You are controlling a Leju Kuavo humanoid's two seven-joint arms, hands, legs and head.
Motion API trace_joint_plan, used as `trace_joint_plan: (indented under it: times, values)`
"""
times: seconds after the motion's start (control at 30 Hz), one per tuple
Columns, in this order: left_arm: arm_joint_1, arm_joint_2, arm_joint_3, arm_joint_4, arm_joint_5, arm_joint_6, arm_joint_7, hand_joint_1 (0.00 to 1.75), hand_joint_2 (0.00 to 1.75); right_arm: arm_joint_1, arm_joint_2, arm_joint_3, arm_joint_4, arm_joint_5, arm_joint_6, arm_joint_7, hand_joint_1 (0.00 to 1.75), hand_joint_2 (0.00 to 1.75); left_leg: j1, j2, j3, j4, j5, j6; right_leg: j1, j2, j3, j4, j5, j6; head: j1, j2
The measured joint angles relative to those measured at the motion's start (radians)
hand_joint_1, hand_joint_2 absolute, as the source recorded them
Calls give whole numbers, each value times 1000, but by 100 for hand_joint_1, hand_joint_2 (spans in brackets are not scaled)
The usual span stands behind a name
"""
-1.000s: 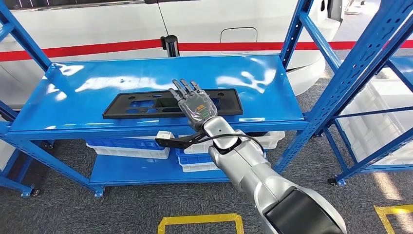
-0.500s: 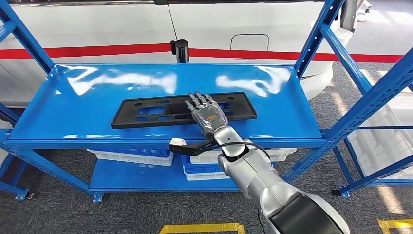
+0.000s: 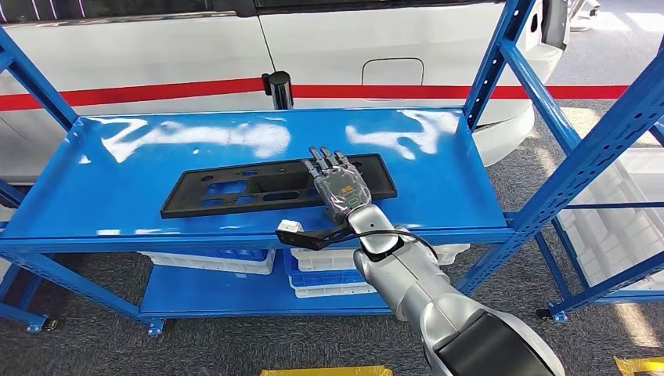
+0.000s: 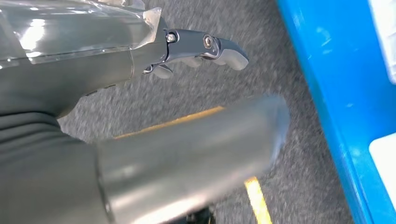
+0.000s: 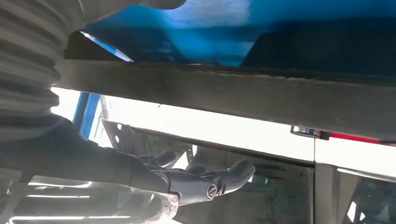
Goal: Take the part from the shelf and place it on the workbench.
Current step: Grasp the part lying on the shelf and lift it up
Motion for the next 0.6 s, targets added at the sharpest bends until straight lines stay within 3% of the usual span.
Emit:
trace_joint_plan:
  times: [0.07,0.2,0.23,0.37,0.6]
  values:
    - [0,-1,7,0,7,-17,7,0,175,0,0,0,1,3,-3,7,0,175,0,0,1,-1,0,-2,1,0,1,0,-1,-1,0,0]
    - [0,-4,18,0,9,-22,-52,0,0,2,-4,-7,5,16,-36,20,0,175,0,1,2,-1,0,-5,1,0,1,0,-1,-2,0,0]
    - [0,-5,21,0,8,-22,-66,0,0,2,-5,-10,6,21,-39,21,1,175,0,1,1,-1,0,-5,1,0,1,0,-1,-2,0,0]
    - [-1,-8,26,0,3,-22,-80,0,0,-1,-12,-16,9,30,-36,22,166,175,-1,1,2,-1,0,-5,0,0,1,0,-1,-2,0,0]
    - [-1,-15,26,0,-9,-19,-135,0,0,3,-23,-27,22,41,-38,41,161,175,-3,0,0,-1,0,-5,-3,0,1,0,-1,-2,0,0]
